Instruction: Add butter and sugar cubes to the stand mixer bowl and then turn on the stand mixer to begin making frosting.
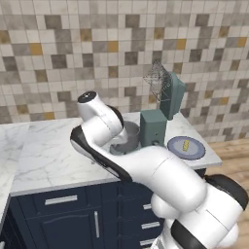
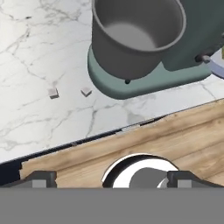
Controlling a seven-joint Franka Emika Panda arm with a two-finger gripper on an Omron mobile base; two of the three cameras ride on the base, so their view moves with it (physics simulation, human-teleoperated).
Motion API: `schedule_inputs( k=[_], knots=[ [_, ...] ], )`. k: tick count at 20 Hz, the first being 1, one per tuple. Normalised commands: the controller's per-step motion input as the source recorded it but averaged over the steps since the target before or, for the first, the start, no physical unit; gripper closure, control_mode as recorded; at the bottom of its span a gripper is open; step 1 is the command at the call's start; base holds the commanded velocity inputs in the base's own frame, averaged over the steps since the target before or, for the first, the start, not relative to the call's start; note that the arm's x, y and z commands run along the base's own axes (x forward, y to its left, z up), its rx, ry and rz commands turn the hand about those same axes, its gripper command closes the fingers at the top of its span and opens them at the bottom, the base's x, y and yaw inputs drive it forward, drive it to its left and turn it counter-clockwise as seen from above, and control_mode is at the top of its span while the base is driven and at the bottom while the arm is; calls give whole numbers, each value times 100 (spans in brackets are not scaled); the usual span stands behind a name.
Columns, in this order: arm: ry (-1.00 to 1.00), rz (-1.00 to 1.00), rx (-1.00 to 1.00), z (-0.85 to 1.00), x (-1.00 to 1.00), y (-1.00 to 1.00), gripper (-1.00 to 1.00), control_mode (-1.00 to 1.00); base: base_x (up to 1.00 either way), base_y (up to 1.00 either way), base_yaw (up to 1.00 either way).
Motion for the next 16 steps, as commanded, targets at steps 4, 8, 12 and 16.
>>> schedule_inputs(
  k=[4, 8, 12, 16],
  knots=[
    [0, -13, 3, -40, 37, 7, -100, -100, 0, 0, 0],
    [0, -5, 10, -37, 31, 3, -100, -100, 0, 0, 0],
    [0, 0, 10, -38, 32, 17, -100, -100, 0, 0, 0],
    [0, 0, 5, -37, 25, 19, -100, -100, 0, 0, 0]
  ],
)
